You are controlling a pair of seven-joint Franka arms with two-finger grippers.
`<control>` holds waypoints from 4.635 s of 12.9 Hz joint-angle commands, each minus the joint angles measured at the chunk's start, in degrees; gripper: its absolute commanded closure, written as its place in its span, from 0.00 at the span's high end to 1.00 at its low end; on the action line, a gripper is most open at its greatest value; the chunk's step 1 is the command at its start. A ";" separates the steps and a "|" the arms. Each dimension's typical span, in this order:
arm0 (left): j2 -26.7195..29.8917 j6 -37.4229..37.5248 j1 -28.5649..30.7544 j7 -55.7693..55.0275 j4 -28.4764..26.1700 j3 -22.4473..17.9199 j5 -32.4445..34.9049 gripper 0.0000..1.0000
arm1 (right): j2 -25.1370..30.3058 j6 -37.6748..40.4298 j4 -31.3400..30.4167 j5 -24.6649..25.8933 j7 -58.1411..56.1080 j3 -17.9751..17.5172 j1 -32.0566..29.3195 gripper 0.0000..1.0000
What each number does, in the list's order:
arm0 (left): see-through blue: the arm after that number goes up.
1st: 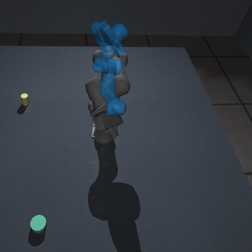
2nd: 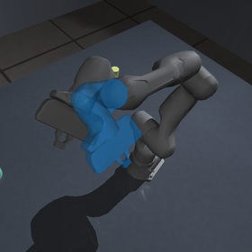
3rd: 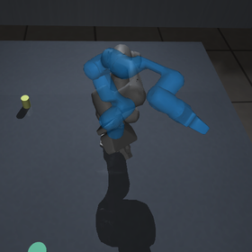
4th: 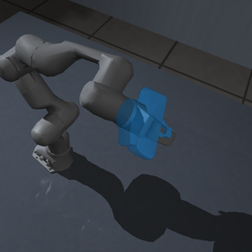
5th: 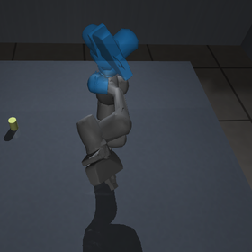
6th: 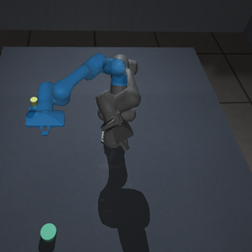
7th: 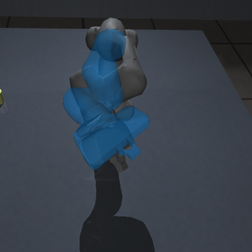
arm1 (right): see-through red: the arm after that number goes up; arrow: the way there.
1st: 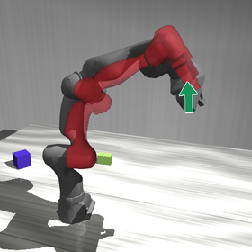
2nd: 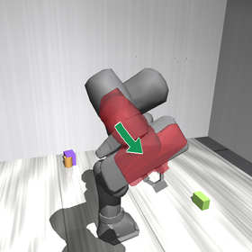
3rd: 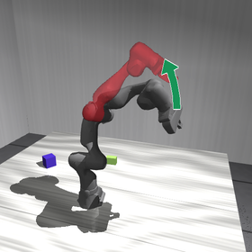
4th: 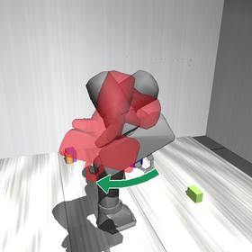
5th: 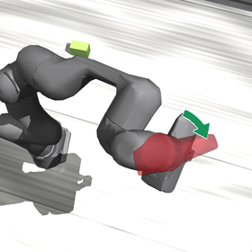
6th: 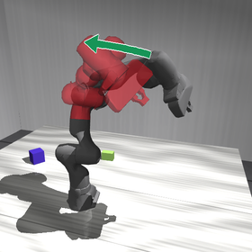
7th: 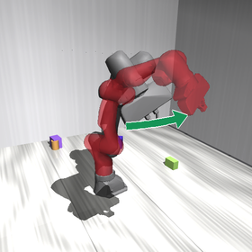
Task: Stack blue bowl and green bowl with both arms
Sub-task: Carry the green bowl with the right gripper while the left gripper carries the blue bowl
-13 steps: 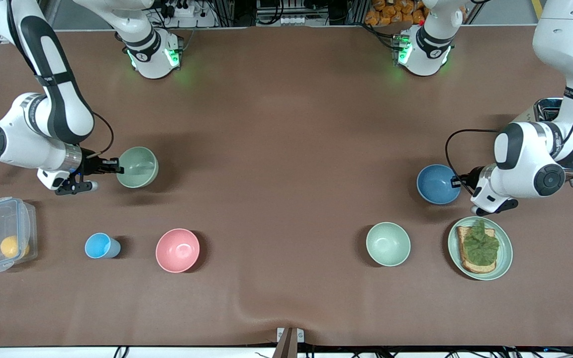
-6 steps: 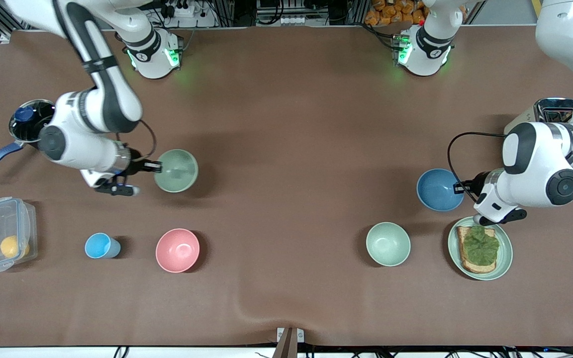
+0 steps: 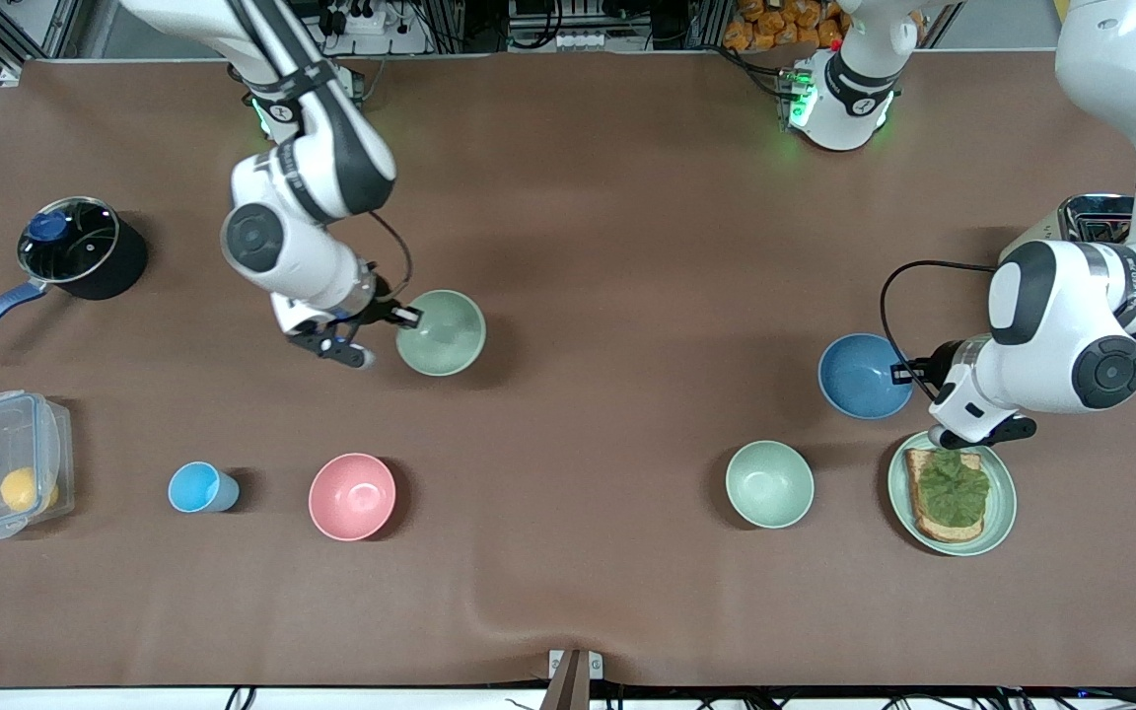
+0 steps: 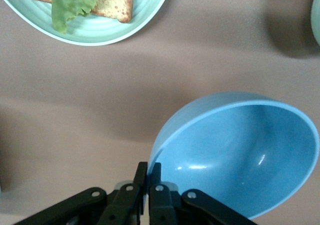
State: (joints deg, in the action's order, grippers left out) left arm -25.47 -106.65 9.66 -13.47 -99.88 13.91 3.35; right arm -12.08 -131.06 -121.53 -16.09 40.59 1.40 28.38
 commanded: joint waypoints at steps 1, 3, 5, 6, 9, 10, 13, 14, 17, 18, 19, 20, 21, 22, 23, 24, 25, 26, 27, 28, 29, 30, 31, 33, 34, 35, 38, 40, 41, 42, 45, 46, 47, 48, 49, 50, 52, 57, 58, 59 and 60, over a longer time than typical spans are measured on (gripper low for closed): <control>0.77 1.35 -0.51 0.11 0.56 0.15 -0.01 0.00 | -2.50 -0.87 3.92 -0.88 11.04 0.71 6.14 0.00; 0.77 1.36 -0.60 0.19 0.65 0.15 -0.01 0.00 | -4.78 -0.87 7.17 -0.88 18.26 0.71 10.19 0.00; 0.86 1.36 -0.69 0.19 0.74 0.15 -0.01 0.00 | -7.25 -1.57 9.55 -0.88 23.90 0.71 13.62 0.00; 0.95 1.36 -1.39 0.02 0.82 0.24 -0.09 0.00 | -8.39 -4.27 9.73 -0.88 26.09 0.71 15.11 0.00; 0.95 1.36 -2.18 -3.49 1.26 1.73 -0.09 0.00 | -12.87 -12.27 9.74 -0.88 33.22 0.71 20.22 0.00; 0.95 1.36 -2.36 -4.54 1.26 1.91 -0.09 0.00 | -14.01 -14.03 9.74 -0.88 34.63 0.71 21.44 0.00; 1.04 1.44 -3.15 -5.43 1.53 2.08 -0.09 0.00 | -17.01 -19.14 9.74 -0.70 38.68 0.80 24.53 0.00; 1.04 1.53 -2.98 -5.34 1.53 2.08 -0.09 0.00 | -17.28 -19.32 9.82 -0.70 39.12 0.72 24.97 0.00; 1.04 1.62 -2.89 -5.34 1.53 2.17 -0.96 0.00 | -18.16 -19.41 10.70 -0.70 41.06 0.80 26.11 0.00; 0.95 2.05 -2.97 -5.52 1.61 2.09 -2.28 0.00 | -18.59 -19.50 11.05 -0.70 41.23 0.80 26.46 0.00; 0.95 2.32 -3.32 -5.95 1.70 2.17 -2.38 0.00 | -18.94 -19.67 11.14 -0.70 41.23 0.80 26.55 0.00; 0.95 2.32 -3.68 -6.57 1.79 2.17 -2.38 0.00 | -18.95 -19.76 11.23 -0.70 41.50 0.80 26.55 0.00; 0.86 2.32 -4.90 -8.40 1.88 2.17 -2.47 0.00 | -19.04 -19.68 11.23 -0.70 41.50 0.80 26.55 0.14; 0.86 2.32 -5.43 -9.72 1.88 2.17 -2.47 0.00 | -19.04 -19.68 11.23 -0.70 41.50 0.80 26.47 0.24; 0.77 2.32 -5.44 -10.08 1.62 2.26 -2.47 0.00 | -19.04 -19.59 11.23 -0.70 41.50 0.80 26.46 0.68; 0.60 2.41 -5.44 -10.35 1.35 2.78 -3.16 0.00 | -18.95 -19.59 11.49 -0.70 42.46 0.80 26.38 0.88; 0.60 2.41 -5.35 -10.35 1.35 2.87 -3.78 0.00 | -18.95 -19.33 11.93 -0.70 43.68 0.80 26.46 0.98; 0.68 2.41 -5.35 -10.44 1.35 2.96 -4.74 0.00 | -18.69 -18.80 12.28 -0.70 43.70 0.89 26.29 1.00; 0.95 3.02 -5.35 -10.44 1.35 3.05 -5.45 0.00 | -18.51 -18.36 12.55 -0.61 43.70 0.89 25.94 1.00; 1.21 3.55 -5.17 -10.35 1.35 3.66 -6.41 0.00 | -18.33 -17.31 12.90 -0.53 43.70 1.06 25.85 1.00; 1.56 3.55 -4.74 -10.44 1.26 5.49 -7.47 0.00 | -18.25 -16.17 13.60 -0.53 43.61 1.33 25.68 1.00; 2.09 3.38 -5.08 -11.14 0.39 6.30 -8.00 0.00 | -17.98 -13.64 14.82 -0.35 43.26 1.42 24.80 1.00; 2.53 3.03 -5.17 -14.10 0.21 7.61 -8.44 0.00 | -17.72 -9.17 17.36 -0.09 43.26 1.42 23.58 1.00; 2.44 2.76 -5.26 -17.28 0.12 9.99 -8.44 0.00 | -17.37 -1.16 21.50 0.09 42.99 1.42 21.55 1.00; 2.44 2.67 -5.17 -17.82 0.21 10.69 -8.44 0.00 | -16.58 0.52 22.21 0.09 42.73 1.42 20.41 1.00; 2.44 2.67 -5.17 -17.91 0.21 11.22 -8.44 0.00 | -15.79 1.32 22.30 0.09 41.60 1.33 19.44 1.00; 2.44 2.67 -5.26 -19.83 0.12 13.15 -8.44 0.00 | -14.38 4.31 22.65 0.00 39.22 1.42 18.03 1.00; 2.44 2.59 -5.26 -21.68 0.12 14.47 -8.44 0.00 | -14.47 4.67 22.57 0.00 39.13 1.33 17.24 1.00; 2.53 2.50 -5.26 -22.65 0.21 15.17 -8.44 0.00 | -14.64 4.50 22.57 -0.09 37.65 1.33 16.54 1.00; 2.53 2.24 -5.26 -23.70 0.21 15.88 -8.44 0.00 | -15.42 3.45 22.83 -1.65 34.85 1.07 15.14 1.00; 2.71 1.97 -5.26 -25.20 0.21 16.85 -8.44 0.00 | -20.08 -0.07 22.13 -20.56 34.72 1.42 12.49 1.00; 2.71 1.97 -5.17 -26.08 0.21 17.63 -8.44 0.00 | -21.31 -0.08 22.22 -21.35 34.99 1.42 11.71 1.00; 2.62 1.54 -5.26 -26.87 0.21 17.90 -8.44 0.00 | -22.97 -0.08 22.30 -21.53 34.99 1.33 10.92 1.00; 2.62 0.92 -5.43 -27.05 0.21 17.99 -8.44 0.00 | -24.30 -0.08 22.22 -21.79 35.08 1.33 10.56 1.00; 2.62 0.74 -5.96 -27.05 0.30 17.99 -8.44 0.00 | -25.09 -0.08 22.13 -25.36 36.04 1.42 9.86 1.00; 2.53 0.48 -6.23 -27.14 0.30 17.99 -8.44 0.00 | -25.88 -0.25 22.13 -30.36 36.48 1.42 9.77 1.00; 2.01 0.39 -6.49 -28.10 0.12 17.91 -8.44 0.00 | -26.15 -0.86 22.04 -35.66 36.58 1.42 9.77 1.00; 1.83 -3.65 -9.12 -31.52 -2.86 17.91 -8.44 0.00 | -26.68 -2.10 21.08 -38.05 36.75 1.24 10.12 1.00; 1.92 -4.61 -9.74 -32.32 -3.74 17.91 -8.44 0.00 | -26.68 -2.10 20.99 -38.06 36.66 1.33 10.12 1.00; 1.92 -5.75 -10.44 -33.46 -4.53 17.99 -8.44 0.00 | -26.68 -2.10 20.90 -38.06 36.75 1.33 10.12 1.00; 1.92 -6.55 -11.14 -34.42 -5.15 17.91 -8.44 0.00 | -26.68 -2.01 20.90 -38.06 36.75 1.24 10.03 1.00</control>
State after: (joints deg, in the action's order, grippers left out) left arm -24.50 -111.20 -0.40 -45.89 -103.14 31.99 -3.78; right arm -38.83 -132.48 -100.27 -52.73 77.06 3.20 38.88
